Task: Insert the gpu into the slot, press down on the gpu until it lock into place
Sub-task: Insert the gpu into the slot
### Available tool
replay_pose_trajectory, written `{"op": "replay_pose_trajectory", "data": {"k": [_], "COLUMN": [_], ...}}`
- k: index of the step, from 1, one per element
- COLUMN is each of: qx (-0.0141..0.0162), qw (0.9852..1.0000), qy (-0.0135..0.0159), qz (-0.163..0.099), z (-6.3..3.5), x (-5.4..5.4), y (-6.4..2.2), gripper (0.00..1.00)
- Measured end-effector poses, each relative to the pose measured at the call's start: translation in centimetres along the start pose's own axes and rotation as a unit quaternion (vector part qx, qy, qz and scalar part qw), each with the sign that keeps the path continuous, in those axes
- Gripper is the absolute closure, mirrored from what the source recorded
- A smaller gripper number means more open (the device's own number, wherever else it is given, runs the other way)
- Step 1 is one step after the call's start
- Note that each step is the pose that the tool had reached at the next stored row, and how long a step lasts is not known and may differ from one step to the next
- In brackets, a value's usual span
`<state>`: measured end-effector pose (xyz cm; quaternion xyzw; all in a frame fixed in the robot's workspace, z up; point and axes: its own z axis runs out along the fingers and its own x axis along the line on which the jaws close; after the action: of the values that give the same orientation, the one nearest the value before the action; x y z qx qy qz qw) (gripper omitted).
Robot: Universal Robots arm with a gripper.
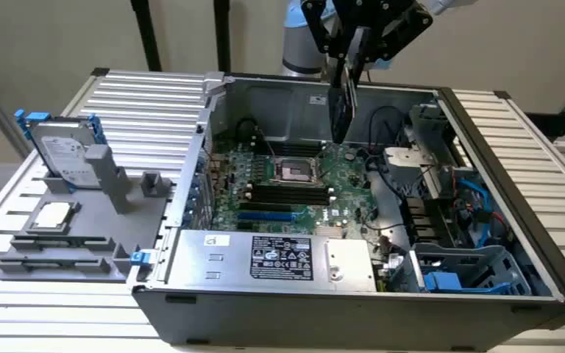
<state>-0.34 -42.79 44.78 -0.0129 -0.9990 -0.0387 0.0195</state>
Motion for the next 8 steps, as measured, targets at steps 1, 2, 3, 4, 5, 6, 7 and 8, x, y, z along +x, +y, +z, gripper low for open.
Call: {"op": "replay_pose_trajectory", "data": {"k": [1,2,3,4,5,6,7,8], "qx": [0.0,0.0,0.0,0.0,0.0,0.0,0.0,0.0], "qw": [1.0,1.0,1.0,1.0,1.0,1.0,1.0,1.0], "qy": [0.0,0.0,0.0,0.0,0.0,0.0,0.0,0.0], "qz": [0.0,0.0,0.0,0.0,0.0,0.0,0.0,0.0], "z": [0.0,0.0,0.0,0.0,0.0,0.0,0.0,0.0], "x": [0.0,0.0,0.0,0.0,0.0,0.0,0.0,0.0], "y": [0.0,0.0,0.0,0.0,0.0,0.0,0.0,0.0], "gripper": [0.74,0.74,0.74,0.74,0.74,0.74,0.74,0.74]}}
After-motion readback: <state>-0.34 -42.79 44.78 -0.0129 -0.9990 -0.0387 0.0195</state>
